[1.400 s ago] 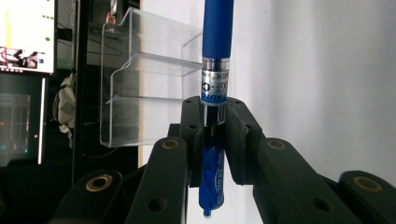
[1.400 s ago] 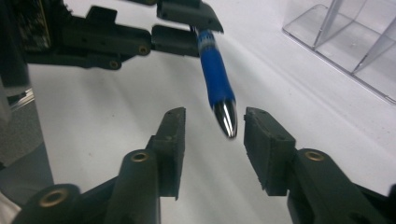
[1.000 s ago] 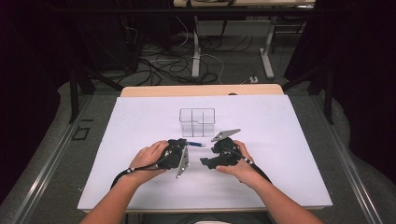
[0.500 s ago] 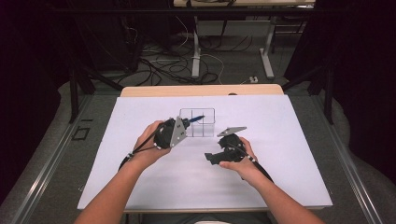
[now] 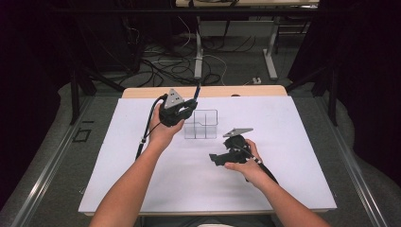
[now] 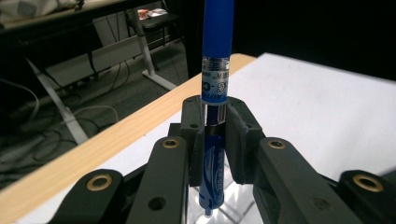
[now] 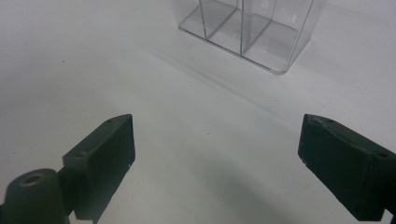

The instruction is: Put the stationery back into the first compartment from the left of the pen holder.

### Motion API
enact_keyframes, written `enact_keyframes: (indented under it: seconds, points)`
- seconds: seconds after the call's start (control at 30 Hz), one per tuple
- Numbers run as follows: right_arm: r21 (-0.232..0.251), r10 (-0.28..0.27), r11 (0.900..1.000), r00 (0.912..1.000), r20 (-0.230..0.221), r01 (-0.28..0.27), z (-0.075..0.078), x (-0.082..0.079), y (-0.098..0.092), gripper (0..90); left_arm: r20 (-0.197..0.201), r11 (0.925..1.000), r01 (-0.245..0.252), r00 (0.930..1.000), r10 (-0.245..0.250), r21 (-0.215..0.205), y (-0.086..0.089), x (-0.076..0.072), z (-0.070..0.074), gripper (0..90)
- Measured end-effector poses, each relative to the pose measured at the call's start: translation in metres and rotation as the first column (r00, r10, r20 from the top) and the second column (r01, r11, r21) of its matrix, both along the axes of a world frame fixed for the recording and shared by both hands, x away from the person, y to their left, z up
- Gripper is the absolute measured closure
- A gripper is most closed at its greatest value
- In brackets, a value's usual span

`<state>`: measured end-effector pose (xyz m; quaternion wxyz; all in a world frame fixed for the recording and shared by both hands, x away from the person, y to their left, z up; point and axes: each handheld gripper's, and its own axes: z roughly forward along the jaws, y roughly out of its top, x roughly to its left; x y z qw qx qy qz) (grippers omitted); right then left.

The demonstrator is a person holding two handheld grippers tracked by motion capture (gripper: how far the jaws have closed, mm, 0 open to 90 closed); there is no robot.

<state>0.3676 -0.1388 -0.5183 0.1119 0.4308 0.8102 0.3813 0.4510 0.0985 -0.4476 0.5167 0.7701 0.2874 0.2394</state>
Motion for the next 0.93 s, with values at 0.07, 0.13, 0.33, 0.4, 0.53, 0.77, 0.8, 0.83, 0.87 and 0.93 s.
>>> enact_keyframes:
  seconds: [0.07,0.13,0.33,0.4,0.53,0.77,0.8,0.83,0.87,0.93]
  points:
    - [0.015,0.002,1.000,1.0000,0.000,-0.002,0.000,0.000,0.000,11.0,-0.023,0.9994,-0.018,0.9996,0.017,-0.028,0.000,0.005,-0.005,78.7]
    - [0.009,0.003,1.000,1.0000,0.000,-0.003,0.000,0.000,-0.001,11.3,-0.047,0.9983,-0.034,0.9984,0.032,-0.047,0.000,0.010,-0.010,78.7]
    - [0.006,0.010,1.000,0.9999,-0.002,-0.010,0.000,0.000,-0.001,12.2,-0.129,0.9935,-0.094,0.9879,0.085,-0.064,0.006,0.019,-0.029,78.5]
    - [0.005,0.009,1.000,1.0000,-0.002,-0.009,0.000,0.000,-0.002,12.4,-0.149,0.9913,-0.113,0.9835,0.102,-0.067,0.008,0.021,-0.033,78.4]
    - [0.000,0.008,1.000,0.9999,-0.015,-0.008,0.001,0.000,-0.002,12.6,-0.152,0.9884,-0.136,0.9806,0.124,-0.068,0.012,0.019,-0.031,68.5]
    - [0.020,-0.005,1.000,1.0000,0.009,0.004,0.002,0.001,-0.004,12.6,-0.180,0.9844,-0.154,0.9741,0.136,-0.086,0.024,0.005,-0.022,44.2]
    - [0.020,-0.006,1.000,0.9999,0.012,0.006,0.002,0.001,-0.004,12.6,-0.183,0.9820,-0.164,0.9723,0.146,-0.093,0.026,0.002,-0.021,39.9]
    - [0.029,-0.009,1.000,0.9998,0.020,0.008,0.002,0.001,-0.004,12.6,-0.189,0.9817,-0.160,0.9722,0.138,-0.104,0.029,0.000,-0.020,36.9]
    - [0.016,-0.014,1.000,0.9998,0.015,0.013,0.003,0.001,-0.005,12.6,-0.200,0.9824,-0.151,0.9716,0.127,-0.110,0.033,-0.003,-0.018,36.0]
    - [0.003,-0.019,1.000,0.9995,0.026,0.019,0.003,0.001,-0.006,12.4,-0.204,0.9832,-0.146,0.9714,0.122,-0.109,0.037,-0.009,-0.015,34.5]
